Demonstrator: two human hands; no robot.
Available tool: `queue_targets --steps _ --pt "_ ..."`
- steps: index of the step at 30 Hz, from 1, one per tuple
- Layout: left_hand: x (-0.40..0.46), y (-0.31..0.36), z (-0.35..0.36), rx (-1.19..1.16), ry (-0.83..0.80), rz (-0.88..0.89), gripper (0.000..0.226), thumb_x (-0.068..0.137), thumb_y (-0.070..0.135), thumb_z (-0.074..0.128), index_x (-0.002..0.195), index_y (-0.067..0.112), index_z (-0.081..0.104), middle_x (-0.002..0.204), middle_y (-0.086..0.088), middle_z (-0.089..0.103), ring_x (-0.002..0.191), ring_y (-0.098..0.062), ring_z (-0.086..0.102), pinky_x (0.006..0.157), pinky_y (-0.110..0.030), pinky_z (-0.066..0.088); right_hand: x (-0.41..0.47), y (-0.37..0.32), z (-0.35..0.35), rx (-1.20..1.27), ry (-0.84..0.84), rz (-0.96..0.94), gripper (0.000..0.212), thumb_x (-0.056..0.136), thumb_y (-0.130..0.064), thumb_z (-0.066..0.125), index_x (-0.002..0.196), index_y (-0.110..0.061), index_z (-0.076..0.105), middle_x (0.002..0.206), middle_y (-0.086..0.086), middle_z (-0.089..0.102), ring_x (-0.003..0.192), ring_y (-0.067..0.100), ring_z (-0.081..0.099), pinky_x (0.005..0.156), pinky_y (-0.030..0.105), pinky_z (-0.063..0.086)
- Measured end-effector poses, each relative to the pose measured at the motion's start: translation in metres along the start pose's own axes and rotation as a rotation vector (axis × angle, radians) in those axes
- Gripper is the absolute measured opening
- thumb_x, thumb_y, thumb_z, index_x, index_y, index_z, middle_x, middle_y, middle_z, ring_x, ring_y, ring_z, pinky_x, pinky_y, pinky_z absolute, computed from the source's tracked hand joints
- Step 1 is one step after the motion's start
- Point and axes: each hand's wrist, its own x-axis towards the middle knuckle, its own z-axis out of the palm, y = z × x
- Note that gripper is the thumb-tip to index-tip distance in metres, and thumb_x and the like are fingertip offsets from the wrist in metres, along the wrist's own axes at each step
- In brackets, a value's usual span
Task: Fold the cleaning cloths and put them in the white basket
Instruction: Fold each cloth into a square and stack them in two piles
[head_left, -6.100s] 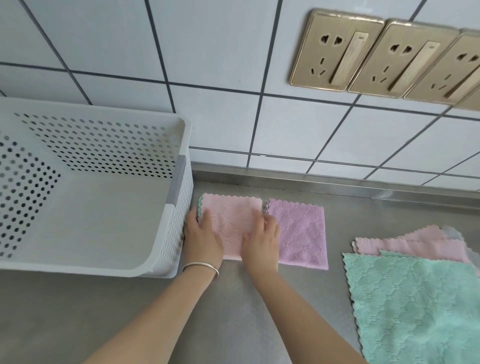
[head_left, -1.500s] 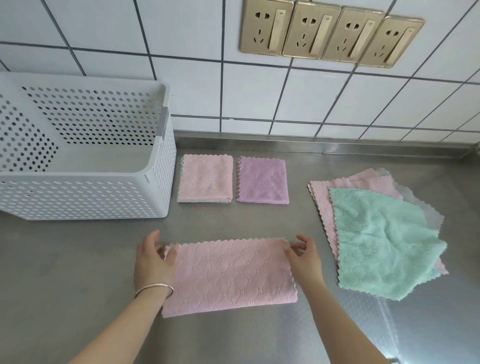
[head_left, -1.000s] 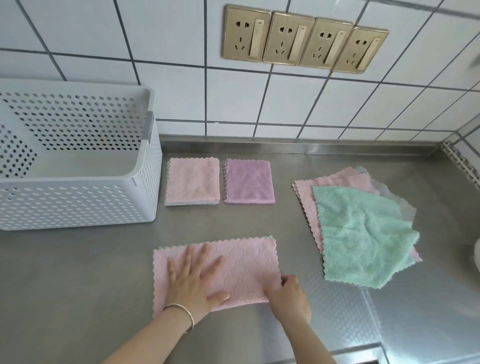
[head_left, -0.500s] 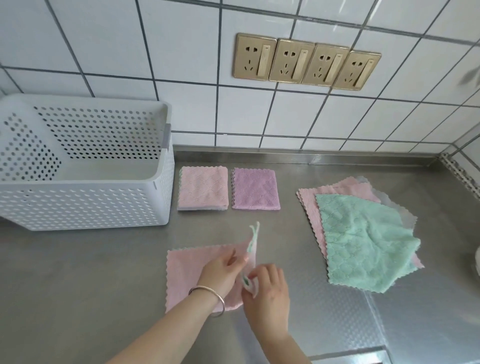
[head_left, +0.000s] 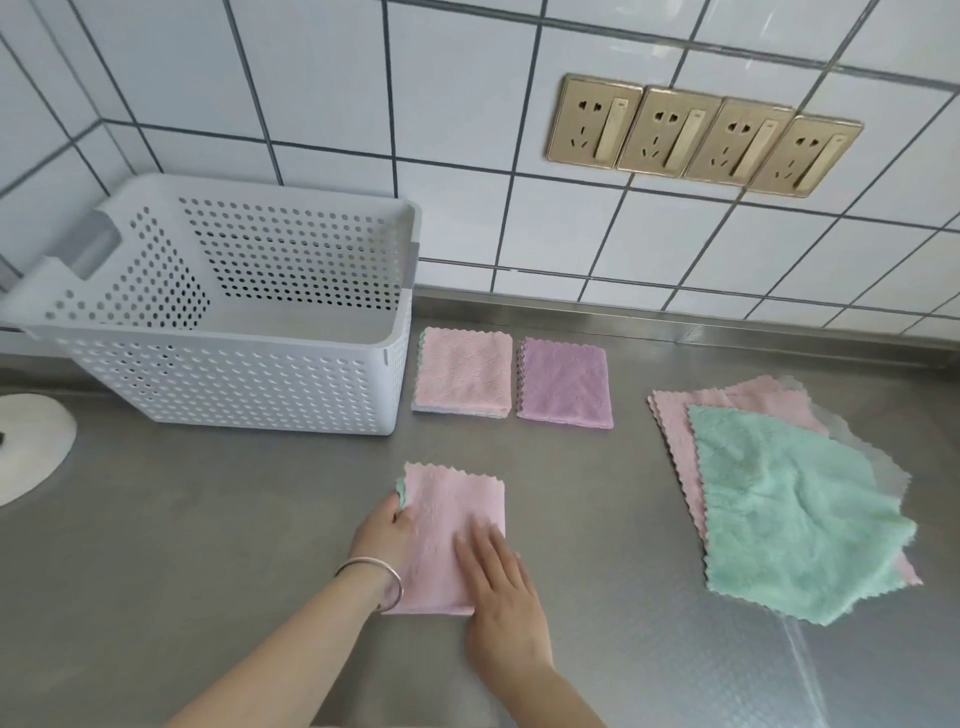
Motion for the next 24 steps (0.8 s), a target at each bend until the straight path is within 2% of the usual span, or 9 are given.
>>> queue_targets --steps 2,4,7,9,12,15,18,22,24 --pt "0.000 -0.006 0.000 -0.007 0.045 -0.019 0.035 0.091 0.015 0.042 0.125 0.018 0.050 0.119 -0.011 0.062 0.103 -0.030 0.057 0.084 -0.032 0.041 -0.001 0.001 0.006 -0.003 -0.016 -0.011 0.073 0.062 -0.014 0.032 0.133 -0.022 0.046 0.141 -0.002 0.047 0.138 0.018 0.024 0.102 0.030 0.027" --pt "-0.004 -0.010 0.001 -0.055 0.133 -0.045 0.034 0.088 0.016 0.049 0.121 0.022 0.049 0.109 -0.007 0.065 0.095 -0.027 0.058 0.078 -0.028 0.040 -0.001 0.003 0.012 -0.006 -0.017 -0.018 0.069 0.064 -0.015 0.033 0.131 -0.022 0.046 0.139 -0.001 0.048 0.144 0.015 0.007 0.104 0.027 0.023" --pt "-0.010 -0.011 0.005 -0.107 0.230 -0.068 0.018 0.084 0.013 0.055 0.098 0.024 0.054 0.091 -0.004 0.062 0.091 -0.028 0.059 0.074 -0.025 0.036 0.000 0.004 0.020 -0.048 -0.018 -0.018 0.064 0.065 -0.016 0.034 0.128 -0.021 0.047 0.137 0.000 0.051 0.145 0.016 -0.008 0.107 0.026 0.012" --pt "-0.008 -0.011 0.006 -0.087 0.249 -0.082 0.012 0.082 0.012 0.057 0.087 0.023 0.054 0.091 -0.006 0.064 0.093 -0.029 0.060 0.073 -0.025 0.036 -0.001 0.005 0.024 -0.070 -0.006 -0.018 0.064 0.065 -0.016 0.034 0.127 -0.021 0.046 0.134 0.001 0.055 0.145 0.016 -0.009 0.106 0.027 0.010" --pt "0.000 -0.009 0.007 -0.043 0.268 -0.094 0.008 0.080 0.015 0.059 0.083 0.022 0.056 0.100 -0.009 0.069 0.096 -0.030 0.062 0.077 -0.028 0.041 -0.002 0.009 0.030 -0.094 0.043 -0.046 0.064 0.064 -0.015 0.033 0.127 -0.021 0.045 0.132 0.001 0.057 0.145 0.016 -0.009 0.106 0.028 0.014" --pt "0.006 -0.008 0.007 -0.003 0.283 -0.110 0.007 0.080 0.020 0.060 0.086 0.018 0.059 0.102 -0.010 0.069 0.097 -0.031 0.062 0.079 -0.029 0.044 -0.002 0.011 0.032 -0.110 0.084 -0.071 0.064 0.064 -0.013 0.033 0.126 -0.021 0.046 0.131 0.000 0.058 0.145 0.016 -0.008 0.100 0.028 0.027" --pt "0.010 -0.007 0.007 0.025 0.289 -0.147 0.018 0.082 0.023 0.058 0.096 0.013 0.065 0.103 -0.013 0.070 0.099 -0.032 0.062 0.081 -0.031 0.046 -0.005 0.012 0.034 -0.101 0.091 -0.073 0.065 0.064 -0.012 0.034 0.127 -0.021 0.045 0.133 -0.001 0.057 0.145 0.015 -0.007 0.097 0.028 0.031" --pt "0.012 -0.006 0.006 0.081 0.299 -0.101 0.007 0.085 0.022 0.055 0.080 0.019 0.060 0.101 -0.012 0.070 0.096 -0.032 0.061 0.075 -0.029 0.043 -0.007 0.011 0.031 -0.067 0.067 -0.082 0.065 0.065 -0.011 0.035 0.129 -0.020 0.046 0.138 -0.001 0.051 0.145 0.016 -0.005 0.106 0.028 0.020" --pt "0.012 -0.009 0.005 0.069 0.354 -0.040 0.012 0.086 0.023 0.055 0.075 0.020 0.053 0.094 -0.013 0.070 0.090 -0.034 0.061 0.071 -0.031 0.042 -0.005 0.010 0.027 -0.060 0.044 -0.093 0.063 0.066 -0.013 0.035 0.128 -0.020 0.047 0.151 -0.001 0.031 0.145 0.017 -0.006 0.109 0.028 0.012"
